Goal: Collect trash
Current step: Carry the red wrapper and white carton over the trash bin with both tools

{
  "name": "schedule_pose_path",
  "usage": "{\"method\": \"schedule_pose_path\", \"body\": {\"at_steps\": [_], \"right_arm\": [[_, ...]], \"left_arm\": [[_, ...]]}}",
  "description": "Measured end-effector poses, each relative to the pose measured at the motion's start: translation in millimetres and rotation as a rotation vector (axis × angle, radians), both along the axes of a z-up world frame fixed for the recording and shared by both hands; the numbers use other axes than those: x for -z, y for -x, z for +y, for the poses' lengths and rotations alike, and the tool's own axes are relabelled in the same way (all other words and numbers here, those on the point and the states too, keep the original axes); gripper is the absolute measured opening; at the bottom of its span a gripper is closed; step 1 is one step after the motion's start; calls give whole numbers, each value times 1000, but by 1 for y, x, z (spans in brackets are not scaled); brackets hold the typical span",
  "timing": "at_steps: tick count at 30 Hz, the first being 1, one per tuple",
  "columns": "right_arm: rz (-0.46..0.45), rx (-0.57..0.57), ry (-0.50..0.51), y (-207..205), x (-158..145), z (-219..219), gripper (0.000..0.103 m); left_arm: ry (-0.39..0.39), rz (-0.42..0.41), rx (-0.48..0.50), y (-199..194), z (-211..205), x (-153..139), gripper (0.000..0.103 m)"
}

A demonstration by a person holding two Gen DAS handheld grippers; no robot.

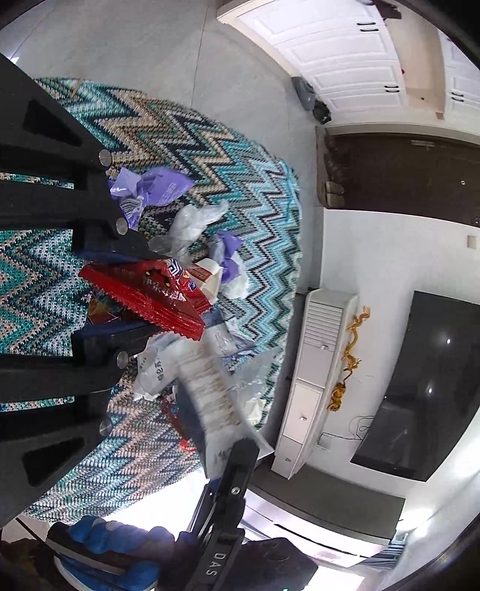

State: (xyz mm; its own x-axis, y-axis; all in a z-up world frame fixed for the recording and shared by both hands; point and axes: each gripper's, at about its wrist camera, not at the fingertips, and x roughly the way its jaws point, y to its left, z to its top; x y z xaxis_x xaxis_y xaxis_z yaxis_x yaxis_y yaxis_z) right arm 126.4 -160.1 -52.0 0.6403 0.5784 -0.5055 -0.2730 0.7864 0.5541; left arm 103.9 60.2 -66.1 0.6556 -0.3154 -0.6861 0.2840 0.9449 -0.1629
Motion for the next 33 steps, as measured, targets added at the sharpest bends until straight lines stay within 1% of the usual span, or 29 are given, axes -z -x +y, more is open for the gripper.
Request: {"method": "schedule_pose_path", "body": {"at_steps": [5, 8, 11, 14, 19, 20, 23, 24, 28, 33], "right_arm": [[-39, 38, -26, 27, -15, -27, 31], [-37, 65, -42, 44, -17, -46, 31], [-42, 112, -46, 64, -19, -69, 31], [-67, 201, -47, 91, -24, -109, 31], [-99, 401, 33, 140, -35, -189, 31], [-97, 445, 59, 149, -35, -206, 31], [-84, 584, 183, 176, -34, -250, 31], [-74, 628, 227, 185, -31, -262, 31], [-5, 745, 332, 202, -5, -305, 31], [83, 822, 381, 203, 37, -344, 31]], "left_arm": [[1, -21, 28, 5, -15, -18, 24], [-6, -35, 62, 12, -32, -24, 24], [-13, -41, 116, 17, -56, -30, 24], [-20, -42, 190, 19, -89, -38, 24], [-36, -29, 342, 18, -171, -47, 24], [-36, -18, 377, 17, -192, -46, 24], [-30, 23, 462, 16, -249, -41, 24], [-32, 39, 494, 15, -272, -36, 24], [-39, 112, 591, 16, -350, -13, 25], [-68, 177, 655, 17, -436, 22, 26]]}}
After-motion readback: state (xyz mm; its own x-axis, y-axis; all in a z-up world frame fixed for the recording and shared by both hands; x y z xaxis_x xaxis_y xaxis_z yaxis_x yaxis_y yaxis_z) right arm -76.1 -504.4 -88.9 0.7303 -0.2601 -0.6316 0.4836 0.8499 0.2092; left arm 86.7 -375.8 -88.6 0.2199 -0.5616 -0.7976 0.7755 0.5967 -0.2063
